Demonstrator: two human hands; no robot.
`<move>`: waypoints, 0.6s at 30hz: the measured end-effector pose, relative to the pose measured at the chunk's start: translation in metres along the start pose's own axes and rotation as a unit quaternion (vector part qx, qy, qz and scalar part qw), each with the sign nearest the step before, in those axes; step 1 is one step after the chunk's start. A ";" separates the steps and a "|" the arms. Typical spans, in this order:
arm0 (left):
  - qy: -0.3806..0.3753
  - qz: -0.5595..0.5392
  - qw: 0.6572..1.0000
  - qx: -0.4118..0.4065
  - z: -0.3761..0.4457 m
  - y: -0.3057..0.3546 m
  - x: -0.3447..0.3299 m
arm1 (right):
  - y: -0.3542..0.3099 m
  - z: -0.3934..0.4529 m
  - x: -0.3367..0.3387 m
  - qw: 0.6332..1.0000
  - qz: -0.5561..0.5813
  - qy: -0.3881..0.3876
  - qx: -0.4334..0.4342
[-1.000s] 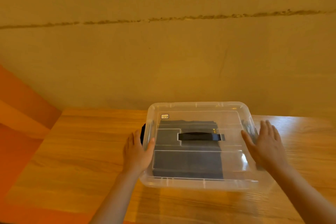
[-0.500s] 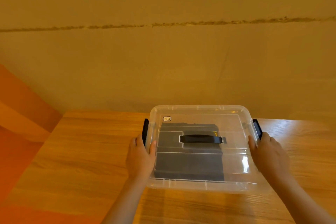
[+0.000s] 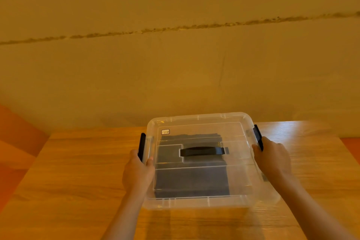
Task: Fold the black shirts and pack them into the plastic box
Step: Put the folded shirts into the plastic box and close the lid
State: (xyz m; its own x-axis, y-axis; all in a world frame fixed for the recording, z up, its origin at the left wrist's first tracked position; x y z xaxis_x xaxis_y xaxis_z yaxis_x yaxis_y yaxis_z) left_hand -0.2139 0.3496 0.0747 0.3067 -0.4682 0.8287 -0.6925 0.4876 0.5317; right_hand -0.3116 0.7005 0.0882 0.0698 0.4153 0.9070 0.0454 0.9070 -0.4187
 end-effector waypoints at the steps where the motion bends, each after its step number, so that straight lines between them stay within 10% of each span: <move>1: 0.002 0.004 1.000 -0.002 -0.001 0.001 0.001 | -0.001 0.000 -0.001 1.000 -0.002 -0.001 0.003; 18: 0.024 0.049 0.998 -0.036 -0.012 0.010 -0.002 | 0.003 -0.021 -0.018 0.998 0.006 0.032 0.049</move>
State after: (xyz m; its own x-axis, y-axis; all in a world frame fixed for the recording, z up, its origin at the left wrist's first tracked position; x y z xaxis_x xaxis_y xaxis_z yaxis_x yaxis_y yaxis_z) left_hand -0.2140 0.3640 0.0798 0.2724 -0.3799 0.8840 -0.6732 0.5812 0.4572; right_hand -0.2916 0.6944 0.0701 0.1326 0.4234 0.8962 -0.0523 0.9059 -0.4202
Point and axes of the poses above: each hand's wrist, its own z-axis towards the middle knuckle, its own x-axis out of the back of the hand, y = z × x, the point moved 3 cm from there along z, towards the middle knuckle, and after that the axes turned 7 degrees about x, right-handed, at the moved point
